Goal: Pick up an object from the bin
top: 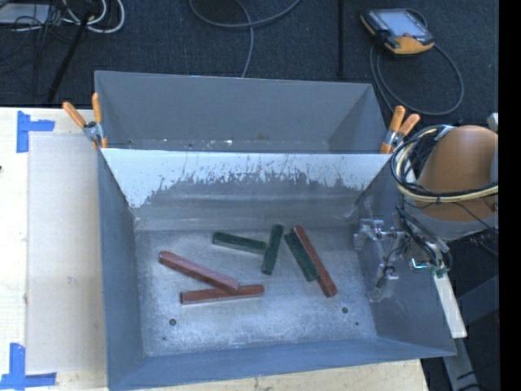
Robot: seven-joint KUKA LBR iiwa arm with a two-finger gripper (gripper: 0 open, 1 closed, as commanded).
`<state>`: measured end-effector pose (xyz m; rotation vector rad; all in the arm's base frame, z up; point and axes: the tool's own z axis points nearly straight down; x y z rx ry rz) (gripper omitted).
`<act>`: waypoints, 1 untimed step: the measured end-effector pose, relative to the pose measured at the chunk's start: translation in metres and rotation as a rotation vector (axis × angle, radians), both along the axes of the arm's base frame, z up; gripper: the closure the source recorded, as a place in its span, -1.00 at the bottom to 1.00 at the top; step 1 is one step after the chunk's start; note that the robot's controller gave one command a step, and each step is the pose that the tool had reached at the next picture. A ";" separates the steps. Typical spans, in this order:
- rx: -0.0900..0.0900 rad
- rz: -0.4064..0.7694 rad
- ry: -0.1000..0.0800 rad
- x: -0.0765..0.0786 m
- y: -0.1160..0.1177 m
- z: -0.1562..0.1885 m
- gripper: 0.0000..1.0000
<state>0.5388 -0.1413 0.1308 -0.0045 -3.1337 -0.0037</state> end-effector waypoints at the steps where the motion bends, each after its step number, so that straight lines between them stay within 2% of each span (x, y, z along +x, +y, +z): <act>1: -0.002 0.003 -0.007 0.002 0.000 0.004 -1.00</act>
Offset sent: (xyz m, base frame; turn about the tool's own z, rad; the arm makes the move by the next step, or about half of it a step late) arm -0.0051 0.0799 -0.0347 0.1369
